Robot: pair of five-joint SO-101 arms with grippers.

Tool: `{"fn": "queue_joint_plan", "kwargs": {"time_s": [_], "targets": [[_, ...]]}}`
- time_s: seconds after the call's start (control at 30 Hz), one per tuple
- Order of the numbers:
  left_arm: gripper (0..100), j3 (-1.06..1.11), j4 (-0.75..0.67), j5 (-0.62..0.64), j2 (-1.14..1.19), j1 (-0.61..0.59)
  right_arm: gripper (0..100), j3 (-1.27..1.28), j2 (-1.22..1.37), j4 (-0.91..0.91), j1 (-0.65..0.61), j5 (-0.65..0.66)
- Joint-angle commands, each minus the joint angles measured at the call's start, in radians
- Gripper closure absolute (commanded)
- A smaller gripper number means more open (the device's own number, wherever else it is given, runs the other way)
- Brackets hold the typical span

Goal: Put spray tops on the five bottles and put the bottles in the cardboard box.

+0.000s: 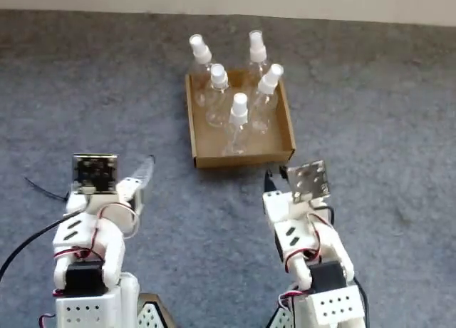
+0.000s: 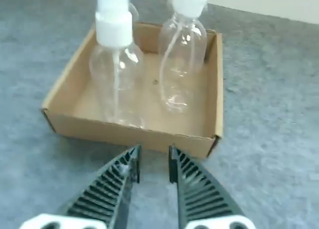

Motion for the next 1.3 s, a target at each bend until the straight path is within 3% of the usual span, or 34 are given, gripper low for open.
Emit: {"fn": "queue_joint_plan", "kwargs": {"time_s": [0.0, 0.33, 0.5, 0.73, 0.97, 1.07, 1.27], "targets": [[75, -0.004, -0.018, 0.006, -0.010, -0.145, 95.7, 0.076, -0.160, 0.074, 0.021, 0.118], [98, 0.136, -0.023, 0.006, -0.010, -0.214, 95.7, 0.171, -0.157, 0.148, 0.070, 0.127], [96, 0.243, -0.072, 0.005, -0.004, -0.214, 95.7, 0.171, -0.157, 0.217, 0.174, 0.130], [92, 0.242, -0.069, 0.006, 0.001, -0.213, 95.7, 0.170, -0.157, 0.417, 0.202, 0.132], [92, 0.242, 0.207, 0.006, 0.001, -0.214, 95.7, 0.168, -0.157, 0.656, 0.202, 0.133], [92, 0.242, 0.319, 0.006, 0.001, -0.214, 95.7, 0.168, -0.157, 0.656, 0.200, 0.133], [92, 0.240, 0.368, 0.006, -0.008, -0.214, 95.7, 0.168, -0.157, 0.656, 0.200, 0.133]]}}
